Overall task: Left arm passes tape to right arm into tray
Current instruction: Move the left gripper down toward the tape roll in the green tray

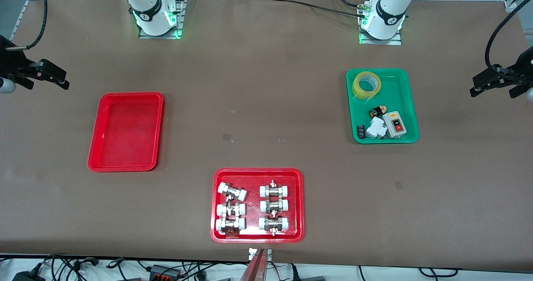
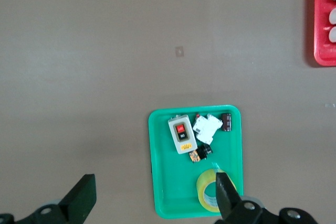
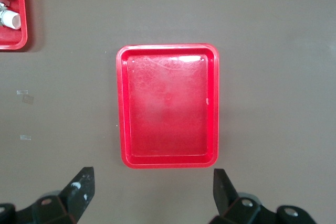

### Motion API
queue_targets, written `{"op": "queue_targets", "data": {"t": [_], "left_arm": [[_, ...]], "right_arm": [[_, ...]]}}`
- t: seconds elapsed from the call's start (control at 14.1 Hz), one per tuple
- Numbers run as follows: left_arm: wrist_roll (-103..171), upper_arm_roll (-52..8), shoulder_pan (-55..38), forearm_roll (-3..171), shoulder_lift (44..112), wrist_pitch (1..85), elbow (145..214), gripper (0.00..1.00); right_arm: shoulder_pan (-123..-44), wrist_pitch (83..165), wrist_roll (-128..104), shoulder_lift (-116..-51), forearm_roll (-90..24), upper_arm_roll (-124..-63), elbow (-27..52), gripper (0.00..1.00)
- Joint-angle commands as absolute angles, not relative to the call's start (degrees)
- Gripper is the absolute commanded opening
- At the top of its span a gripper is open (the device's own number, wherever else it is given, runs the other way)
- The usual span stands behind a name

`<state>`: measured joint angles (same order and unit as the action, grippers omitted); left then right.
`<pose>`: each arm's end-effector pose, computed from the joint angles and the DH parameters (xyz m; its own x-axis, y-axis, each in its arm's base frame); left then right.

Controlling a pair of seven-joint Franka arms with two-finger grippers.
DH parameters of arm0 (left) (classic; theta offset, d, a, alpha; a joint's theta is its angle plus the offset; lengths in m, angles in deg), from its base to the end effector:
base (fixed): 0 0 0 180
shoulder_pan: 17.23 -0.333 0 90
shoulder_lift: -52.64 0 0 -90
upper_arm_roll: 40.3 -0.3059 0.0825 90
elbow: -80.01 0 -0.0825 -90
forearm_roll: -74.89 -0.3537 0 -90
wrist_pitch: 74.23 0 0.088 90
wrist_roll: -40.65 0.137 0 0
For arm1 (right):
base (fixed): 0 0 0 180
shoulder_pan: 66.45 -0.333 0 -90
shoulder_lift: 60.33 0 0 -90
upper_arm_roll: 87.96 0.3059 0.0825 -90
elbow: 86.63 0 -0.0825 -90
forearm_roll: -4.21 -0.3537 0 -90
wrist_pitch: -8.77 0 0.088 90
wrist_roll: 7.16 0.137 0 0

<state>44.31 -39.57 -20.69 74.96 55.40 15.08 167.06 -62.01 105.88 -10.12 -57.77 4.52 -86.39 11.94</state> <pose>0.5367 0.0256 0.5805 0.9998 -0.0162 -0.0086 -0.0162 -0.9999 0.0024 0.5191 -0.0264 0.5520 0.9998 0.0022 0.0188 0.0021 -1.0000 0.0076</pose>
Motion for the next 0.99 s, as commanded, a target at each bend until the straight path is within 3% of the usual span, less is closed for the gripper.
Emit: {"op": "queue_targets", "data": {"t": [0.0, 0.21, 0.64, 0.92], "left_arm": [[44.51, -38.46, -20.13, 75.95, 56.41, 7.28, 166.23, 1.0], [43.55, -37.49, -20.13, 76.21, 56.33, 6.35, 175.6, 1.0], [34.51, -32.57, -20.74, 79.45, 51.5, 31.02, 208.02, 1.0], [34.32, -32.21, -21.01, 81.74, 52.46, 45.28, 221.49, 1.0]], "right_arm": [[-61.44, 105.45, -9.62, -56.64, 4.04, -85.76, 12.77, 1.0], [-61.44, 105.19, -9.71, -56.55, 4.04, -85.76, 12.68, 1.0], [-61.52, 104.14, -10.59, -57.52, 4.04, -85.76, 10.75, 1.0], [-61.44, 103.96, -10.59, -57.96, 3.95, -85.76, 10.57, 1.0]]}}
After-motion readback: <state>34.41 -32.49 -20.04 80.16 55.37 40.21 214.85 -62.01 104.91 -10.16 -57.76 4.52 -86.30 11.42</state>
